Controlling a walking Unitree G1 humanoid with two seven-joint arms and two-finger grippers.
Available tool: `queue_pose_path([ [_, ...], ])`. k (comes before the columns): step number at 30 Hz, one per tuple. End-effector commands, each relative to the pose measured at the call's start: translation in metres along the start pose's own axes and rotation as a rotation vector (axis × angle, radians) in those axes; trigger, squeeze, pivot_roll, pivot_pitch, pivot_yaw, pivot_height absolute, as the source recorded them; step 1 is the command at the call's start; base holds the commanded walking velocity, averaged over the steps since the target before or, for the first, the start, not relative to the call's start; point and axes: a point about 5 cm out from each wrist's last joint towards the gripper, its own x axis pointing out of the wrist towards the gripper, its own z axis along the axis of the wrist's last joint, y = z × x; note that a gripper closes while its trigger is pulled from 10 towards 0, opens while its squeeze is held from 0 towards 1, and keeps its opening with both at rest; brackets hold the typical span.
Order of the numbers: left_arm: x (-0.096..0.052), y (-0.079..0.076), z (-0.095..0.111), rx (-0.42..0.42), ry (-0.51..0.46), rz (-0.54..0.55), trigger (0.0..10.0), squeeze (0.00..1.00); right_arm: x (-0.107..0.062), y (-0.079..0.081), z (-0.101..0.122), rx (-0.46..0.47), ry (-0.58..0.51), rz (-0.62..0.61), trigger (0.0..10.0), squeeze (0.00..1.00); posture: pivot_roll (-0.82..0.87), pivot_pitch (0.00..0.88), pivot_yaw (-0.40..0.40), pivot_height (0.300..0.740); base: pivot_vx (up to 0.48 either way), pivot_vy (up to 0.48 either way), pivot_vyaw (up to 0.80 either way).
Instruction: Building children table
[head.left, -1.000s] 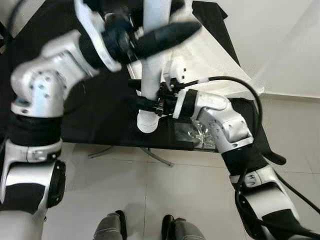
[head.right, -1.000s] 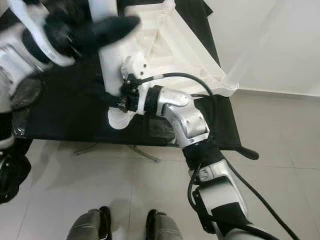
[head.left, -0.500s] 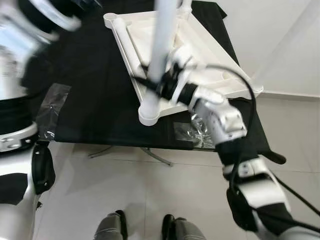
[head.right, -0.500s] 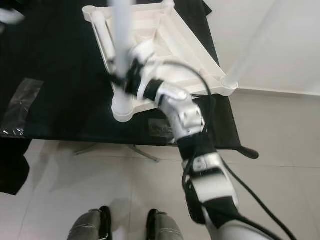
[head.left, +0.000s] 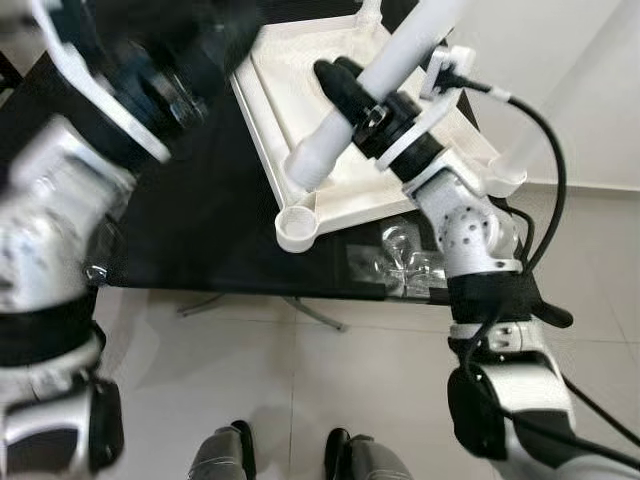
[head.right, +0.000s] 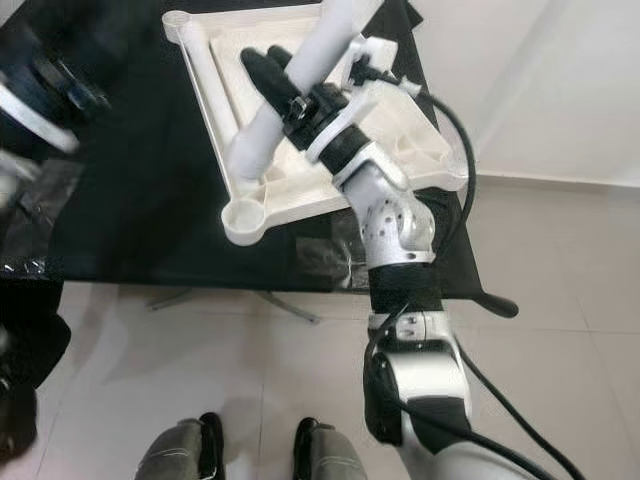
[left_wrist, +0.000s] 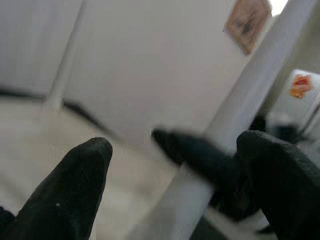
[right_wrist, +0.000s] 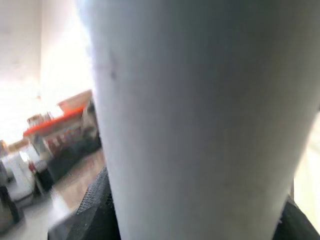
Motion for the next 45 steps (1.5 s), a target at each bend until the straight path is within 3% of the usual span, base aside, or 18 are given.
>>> queue_pose_path([
  [1,-0.009,-0.003,-0.017,-0.021,0.031,0.099,10.0,0.00,-0.006,0.003,-0.002,-0.034,0.033,-0.003,10.0,0.00,0.01,0.238,-0.088,0.740,0.000,0.000,0.00],
  [5,-0.016,-0.001,-0.024,-0.041,0.036,0.163,10.0,0.00,-0.009,0.003,-0.003,-0.037,0.044,-0.018,10.0,0.00,0.01,0.238,-0.088,0.740,0.000,0.000,0.00],
  [10,-0.033,0.003,-0.037,-0.007,0.058,0.276,10.0,0.00,-0.013,0.007,-0.011,-0.090,0.079,-0.031,10.0,0.00,0.00,0.237,-0.093,0.740,0.000,0.000,0.00],
  [11,-0.036,0.006,-0.038,0.008,0.053,0.316,10.0,0.00,-0.013,0.008,-0.010,-0.095,0.067,-0.033,1.7,0.00,0.00,0.235,-0.089,0.740,0.000,0.000,0.00],
  [12,-0.038,0.008,-0.039,0.019,0.050,0.343,10.0,0.00,-0.014,0.009,-0.010,-0.098,0.057,-0.035,1.7,0.00,0.00,0.235,-0.089,0.740,0.000,0.000,0.00],
  [13,-0.038,0.011,-0.038,0.028,0.043,0.361,10.0,0.00,-0.014,0.008,-0.009,-0.100,0.056,-0.038,0.0,0.00,0.00,0.233,-0.090,0.740,0.000,0.000,0.00],
  [16,-0.037,0.013,-0.036,0.041,0.025,0.394,10.0,0.00,-0.014,0.009,-0.010,-0.109,0.068,-0.039,0.0,0.00,-0.01,0.229,-0.087,0.740,0.000,0.000,0.00],
  [17,-0.037,0.014,-0.035,0.050,0.016,0.416,10.0,0.00,-0.015,0.009,-0.010,-0.120,0.081,-0.047,3.6,0.00,-0.01,0.228,-0.086,0.740,0.000,0.000,0.00],
  [18,-0.037,0.014,-0.035,0.050,0.016,0.416,10.0,0.00,-0.015,0.009,-0.010,-0.120,0.081,-0.047,3.6,0.00,-0.01,0.228,-0.086,0.740,0.000,0.000,0.00],
  [19,-0.036,0.018,-0.034,0.060,-0.005,0.466,10.0,0.00,-0.016,0.009,-0.012,-0.131,0.097,-0.060,10.0,0.00,-0.01,0.226,-0.086,0.740,0.000,0.000,0.00],
  [35,-0.039,0.024,-0.046,0.085,0.057,0.571,10.0,0.00,-0.019,0.008,-0.018,-0.166,0.114,-0.116,10.0,0.00,-0.01,0.222,-0.083,0.740,0.000,0.000,0.00],
  [45,-0.035,0.021,-0.046,0.168,0.079,0.561,10.0,0.00,-0.019,0.005,-0.017,-0.185,0.110,-0.152,10.0,0.00,-0.01,0.223,-0.087,0.740,0.000,0.000,0.00],
])
